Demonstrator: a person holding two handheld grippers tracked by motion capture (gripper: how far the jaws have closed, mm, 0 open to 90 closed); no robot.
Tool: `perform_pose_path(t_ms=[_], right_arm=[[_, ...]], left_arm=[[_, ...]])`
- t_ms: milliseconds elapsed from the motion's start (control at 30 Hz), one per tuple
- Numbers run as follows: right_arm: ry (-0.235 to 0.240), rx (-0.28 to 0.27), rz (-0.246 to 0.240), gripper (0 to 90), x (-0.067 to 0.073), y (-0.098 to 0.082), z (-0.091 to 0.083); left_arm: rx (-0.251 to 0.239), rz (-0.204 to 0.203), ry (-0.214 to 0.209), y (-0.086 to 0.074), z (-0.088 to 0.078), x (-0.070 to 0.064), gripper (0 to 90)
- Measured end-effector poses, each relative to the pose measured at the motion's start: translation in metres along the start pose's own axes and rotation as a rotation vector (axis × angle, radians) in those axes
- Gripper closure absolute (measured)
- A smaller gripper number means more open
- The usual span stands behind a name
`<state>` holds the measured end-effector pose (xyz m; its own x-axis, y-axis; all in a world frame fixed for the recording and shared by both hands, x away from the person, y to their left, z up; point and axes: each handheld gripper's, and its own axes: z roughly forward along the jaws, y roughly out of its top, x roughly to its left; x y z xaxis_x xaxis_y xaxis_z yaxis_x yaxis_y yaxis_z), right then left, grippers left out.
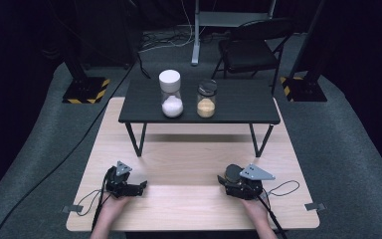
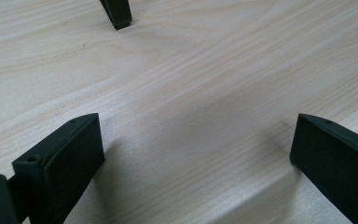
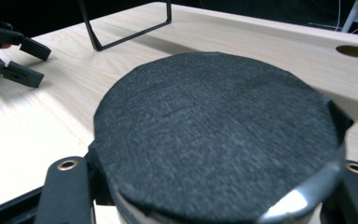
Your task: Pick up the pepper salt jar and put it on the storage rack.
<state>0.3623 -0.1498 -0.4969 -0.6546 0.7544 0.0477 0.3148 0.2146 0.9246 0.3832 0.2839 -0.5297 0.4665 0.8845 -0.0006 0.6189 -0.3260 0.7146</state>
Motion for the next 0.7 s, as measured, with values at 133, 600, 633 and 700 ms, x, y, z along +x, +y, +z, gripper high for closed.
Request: perform_pose_path(t_ms=[133,600,633,700], right_arm=[[0.004,-0.004,-0.003,30.5,-0.002,0.005,-0.004],[-0.013,-0.007,0.001,30.6,-0.010,0.026,-0.017],[-0.013,-0.007,0.003,30.6,-0.010,0.028,-0.017],[-0.013,-0.006,0.004,30.5,-0.011,0.031,-0.018]], left_arm=[[0.000,0.000,0.000,0.000,0.000,0.000,2.4],[0.000,0.000,0.000,0.000,0.000,0.000,2.4],[0.000,0.000,0.000,0.000,0.000,0.000,2.4],[0.000,0.000,0.000,0.000,0.000,0.000,2.4]])
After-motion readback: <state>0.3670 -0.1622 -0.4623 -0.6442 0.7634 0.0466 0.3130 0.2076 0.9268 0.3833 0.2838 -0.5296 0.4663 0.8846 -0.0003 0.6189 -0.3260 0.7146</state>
